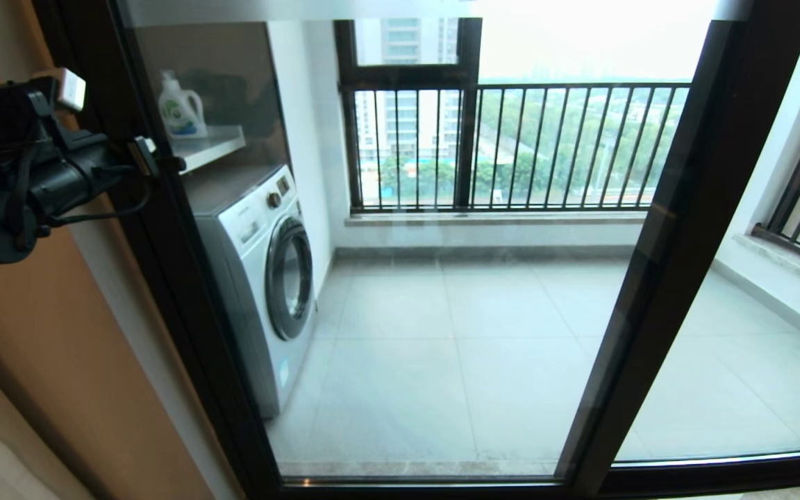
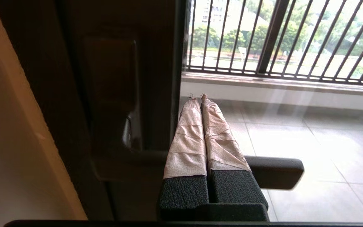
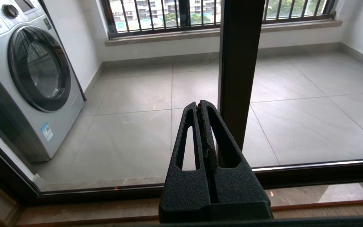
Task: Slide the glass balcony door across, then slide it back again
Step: Open the slid door
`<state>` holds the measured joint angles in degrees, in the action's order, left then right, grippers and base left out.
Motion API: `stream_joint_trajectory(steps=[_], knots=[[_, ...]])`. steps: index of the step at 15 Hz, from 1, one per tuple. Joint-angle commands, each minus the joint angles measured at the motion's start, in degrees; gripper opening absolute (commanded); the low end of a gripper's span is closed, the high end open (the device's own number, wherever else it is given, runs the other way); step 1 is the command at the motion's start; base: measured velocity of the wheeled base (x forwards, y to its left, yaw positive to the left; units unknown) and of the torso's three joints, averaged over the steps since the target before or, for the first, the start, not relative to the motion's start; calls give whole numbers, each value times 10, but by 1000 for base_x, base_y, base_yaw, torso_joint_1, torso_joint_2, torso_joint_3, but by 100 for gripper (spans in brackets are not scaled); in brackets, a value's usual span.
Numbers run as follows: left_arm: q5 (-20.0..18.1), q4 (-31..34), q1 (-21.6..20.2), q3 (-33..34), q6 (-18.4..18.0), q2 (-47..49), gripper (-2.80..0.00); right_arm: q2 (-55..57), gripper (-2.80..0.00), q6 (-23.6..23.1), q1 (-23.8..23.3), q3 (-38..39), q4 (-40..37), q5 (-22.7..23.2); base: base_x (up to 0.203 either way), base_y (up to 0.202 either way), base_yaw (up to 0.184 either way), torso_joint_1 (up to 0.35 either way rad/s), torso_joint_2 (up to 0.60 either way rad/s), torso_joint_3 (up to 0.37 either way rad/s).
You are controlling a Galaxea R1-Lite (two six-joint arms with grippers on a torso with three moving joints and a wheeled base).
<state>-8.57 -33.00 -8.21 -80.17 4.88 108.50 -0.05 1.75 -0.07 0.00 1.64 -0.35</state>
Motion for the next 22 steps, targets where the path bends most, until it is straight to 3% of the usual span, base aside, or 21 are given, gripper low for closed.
stream_joint_trajectory(steps=[1,15,19,22], knots=[[0,-1,7,25,0,-20,-280,0,-280,0,0,6,0,0,0,0,0,0,0,0],[4,-2,6,91,-2,1,-280,0,-280,0,0,6,0,0,0,0,0,0,0,0],[4,-2,6,98,-33,11,-280,0,-280,0,0,6,0,0,0,0,0,0,0,0],[5,-2,6,97,-35,12,-280,0,-280,0,0,6,0,0,0,0,0,0,0,0]])
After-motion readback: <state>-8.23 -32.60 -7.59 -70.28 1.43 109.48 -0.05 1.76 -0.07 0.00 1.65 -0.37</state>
